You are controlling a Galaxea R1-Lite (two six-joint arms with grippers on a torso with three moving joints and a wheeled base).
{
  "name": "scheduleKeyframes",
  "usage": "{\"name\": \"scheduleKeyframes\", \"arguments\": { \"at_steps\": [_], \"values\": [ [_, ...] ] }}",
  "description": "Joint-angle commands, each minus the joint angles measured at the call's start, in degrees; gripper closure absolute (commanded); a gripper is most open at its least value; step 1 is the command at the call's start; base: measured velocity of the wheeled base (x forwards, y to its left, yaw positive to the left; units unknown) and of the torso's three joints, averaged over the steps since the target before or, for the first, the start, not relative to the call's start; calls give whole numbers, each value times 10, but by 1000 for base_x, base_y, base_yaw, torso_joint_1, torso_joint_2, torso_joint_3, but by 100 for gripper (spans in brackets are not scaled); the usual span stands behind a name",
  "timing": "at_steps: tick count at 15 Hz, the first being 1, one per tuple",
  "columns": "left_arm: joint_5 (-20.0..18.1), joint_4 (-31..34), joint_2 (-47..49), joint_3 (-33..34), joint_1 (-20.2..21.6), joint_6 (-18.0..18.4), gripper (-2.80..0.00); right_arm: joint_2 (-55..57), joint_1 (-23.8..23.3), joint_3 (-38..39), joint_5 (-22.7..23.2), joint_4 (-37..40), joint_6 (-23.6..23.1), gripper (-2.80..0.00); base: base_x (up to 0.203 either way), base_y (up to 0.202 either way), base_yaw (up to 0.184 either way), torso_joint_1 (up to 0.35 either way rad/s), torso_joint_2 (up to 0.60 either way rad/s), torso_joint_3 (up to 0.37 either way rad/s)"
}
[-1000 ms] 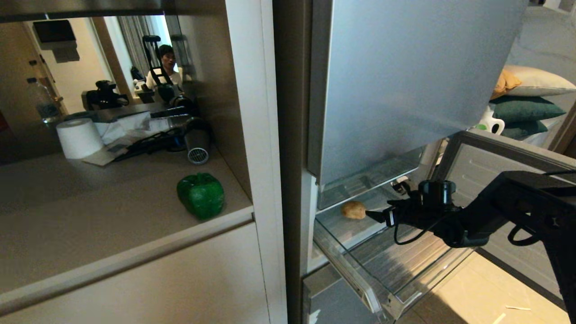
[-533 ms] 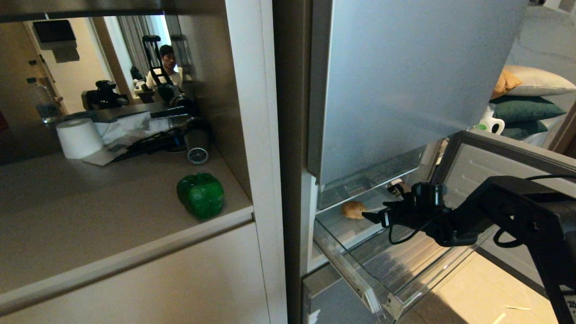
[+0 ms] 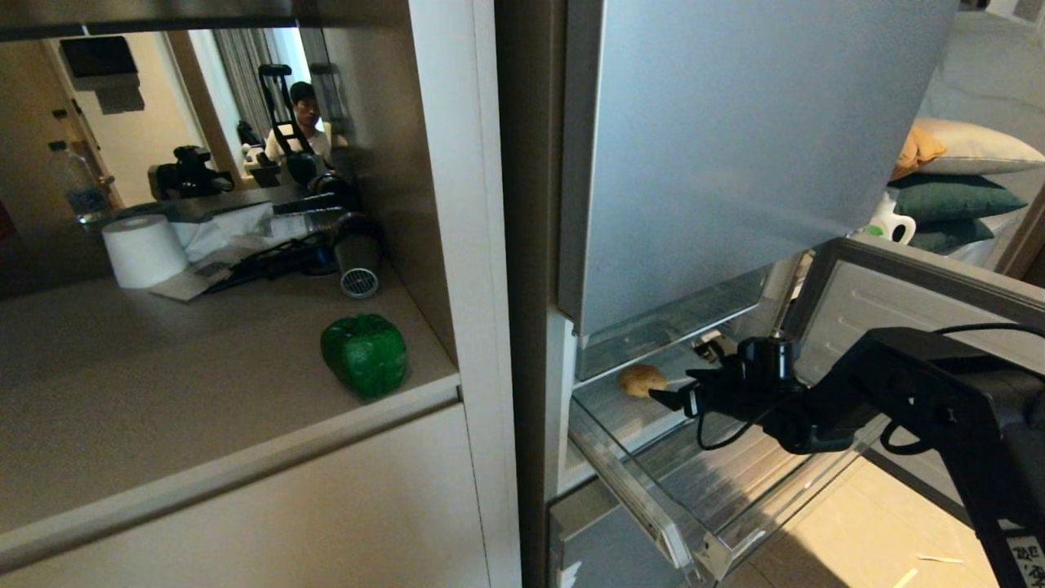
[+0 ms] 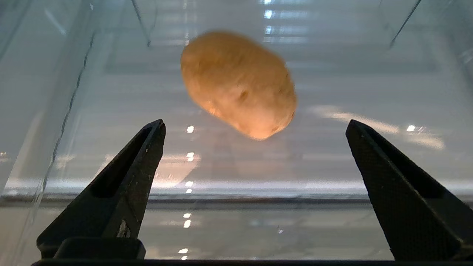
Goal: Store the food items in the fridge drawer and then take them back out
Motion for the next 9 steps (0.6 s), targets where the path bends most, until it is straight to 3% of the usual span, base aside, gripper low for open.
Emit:
{"name": "scheduleKeyframes", "arguments": {
  "at_steps": [1,9],
  "values": [
    [0,0,0,0,0,0,0,3,5,8,1,-30,1,-280,0,0,0,0,0,0],
    [0,0,0,0,0,0,0,11,21,40,0,-91,15,-280,0,0,0,0,0,0]
  ]
}}
